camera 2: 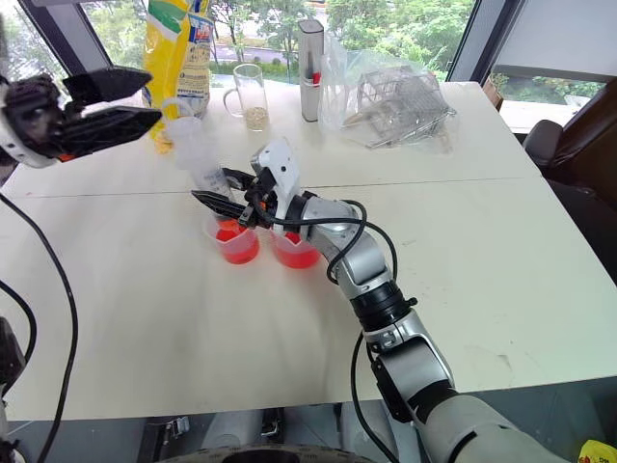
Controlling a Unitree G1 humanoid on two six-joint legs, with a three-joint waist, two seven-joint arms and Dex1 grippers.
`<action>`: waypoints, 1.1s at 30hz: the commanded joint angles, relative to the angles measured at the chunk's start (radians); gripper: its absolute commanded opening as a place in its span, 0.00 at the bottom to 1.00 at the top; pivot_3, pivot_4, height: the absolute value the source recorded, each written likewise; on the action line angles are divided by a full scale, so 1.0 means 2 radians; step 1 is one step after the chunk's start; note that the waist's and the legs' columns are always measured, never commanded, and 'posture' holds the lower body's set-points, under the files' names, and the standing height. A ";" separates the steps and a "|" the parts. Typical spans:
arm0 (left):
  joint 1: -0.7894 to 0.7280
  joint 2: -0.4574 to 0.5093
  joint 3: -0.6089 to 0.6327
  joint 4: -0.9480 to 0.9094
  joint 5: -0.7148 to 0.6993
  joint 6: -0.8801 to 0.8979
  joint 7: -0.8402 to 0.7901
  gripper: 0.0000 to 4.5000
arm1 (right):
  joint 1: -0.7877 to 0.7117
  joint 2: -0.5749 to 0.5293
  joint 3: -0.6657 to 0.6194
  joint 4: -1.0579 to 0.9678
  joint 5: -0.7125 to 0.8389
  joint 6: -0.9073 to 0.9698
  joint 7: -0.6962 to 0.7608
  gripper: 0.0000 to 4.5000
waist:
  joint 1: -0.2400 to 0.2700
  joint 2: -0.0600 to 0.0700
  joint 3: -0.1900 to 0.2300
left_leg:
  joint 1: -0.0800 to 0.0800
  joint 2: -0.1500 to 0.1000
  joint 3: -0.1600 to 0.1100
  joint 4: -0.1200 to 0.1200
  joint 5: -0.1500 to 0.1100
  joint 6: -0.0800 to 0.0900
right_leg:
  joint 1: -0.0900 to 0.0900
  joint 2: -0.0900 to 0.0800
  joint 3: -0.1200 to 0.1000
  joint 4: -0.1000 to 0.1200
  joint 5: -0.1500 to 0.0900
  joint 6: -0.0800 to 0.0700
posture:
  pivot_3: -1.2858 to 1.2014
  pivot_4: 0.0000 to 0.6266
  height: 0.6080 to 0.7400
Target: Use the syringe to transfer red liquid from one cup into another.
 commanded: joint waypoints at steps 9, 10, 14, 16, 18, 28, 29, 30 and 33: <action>-0.017 -0.018 -0.020 0.003 0.016 -0.018 -0.001 0.87 | -0.003 0.010 0.000 -0.016 -0.008 -0.011 0.003 0.32 | 0.000 0.000 0.000 | 0.000 0.000 0.000 0.000 0.000 0.000 | 0.000 0.000 0.000 0.000 0.000 0.000 | 0.52 0.24 1.00; -0.016 -0.018 -0.019 0.002 0.015 -0.018 -0.001 0.79 | -0.003 0.010 0.000 -0.017 -0.009 -0.011 0.004 0.32 | 0.000 0.000 0.000 | 0.000 0.000 0.000 0.000 0.000 0.000 | 0.000 0.000 0.000 0.000 0.000 0.000 | 0.52 0.24 1.00; -0.016 -0.017 -0.016 0.000 0.010 -0.014 -0.001 0.35 | -0.003 0.011 -0.001 -0.016 -0.010 -0.011 0.005 0.32 | 0.000 0.000 0.000 | 0.000 0.000 0.000 0.000 0.000 0.000 | 0.000 0.000 0.000 0.000 0.000 0.000 | 0.52 0.24 1.00; -0.016 -0.015 -0.016 -0.002 0.008 -0.012 -0.002 0.12 | -0.004 0.011 -0.001 -0.015 -0.011 -0.011 0.005 0.32 | 0.000 0.000 0.000 | 0.000 0.000 0.000 0.000 0.000 0.000 | 0.000 0.000 0.000 0.000 0.000 0.000 | 0.52 0.24 1.00; -0.012 -0.012 -0.019 -0.006 0.008 -0.010 -0.009 0.00 | -0.004 0.012 -0.001 -0.014 -0.011 -0.011 0.006 0.32 | 0.000 0.000 0.000 | 0.000 0.000 0.000 0.000 0.000 0.000 | 0.000 0.000 0.000 0.000 0.000 0.000 | 0.52 0.24 1.00; 0.020 0.000 -0.044 -0.020 0.037 -0.033 -0.034 0.00 | -0.016 0.016 -0.012 -0.021 -0.007 -0.002 0.004 0.32 | 0.000 0.000 0.000 | 0.000 0.000 0.000 0.000 0.000 0.000 | 0.000 0.000 0.000 0.000 0.000 0.000 | 0.52 0.24 1.00; 0.023 0.001 -0.046 -0.020 0.040 -0.036 -0.035 0.00 | -0.020 0.016 -0.016 -0.023 -0.006 0.000 0.002 0.32 | 0.000 0.000 0.000 | 0.000 0.000 0.000 0.000 0.000 0.000 | 0.000 0.000 0.000 0.000 0.000 0.000 | 0.52 0.24 1.00; 0.025 0.001 -0.048 -0.020 0.043 -0.038 -0.037 0.00 | -0.024 0.017 -0.019 -0.024 -0.004 0.003 0.000 0.32 | 0.000 0.000 0.000 | 0.000 0.000 0.000 0.000 0.000 0.000 | 0.000 0.000 0.000 0.000 0.000 0.000 | 0.52 0.24 1.00; 0.031 0.001 -0.053 -0.020 0.048 -0.045 -0.039 0.00 | -0.036 0.017 -0.029 -0.028 0.000 0.007 -0.004 0.32 | 0.000 0.000 0.000 | 0.000 0.000 0.000 0.000 0.000 0.000 | 0.000 0.000 0.000 0.000 0.000 0.000 | 0.52 0.24 1.00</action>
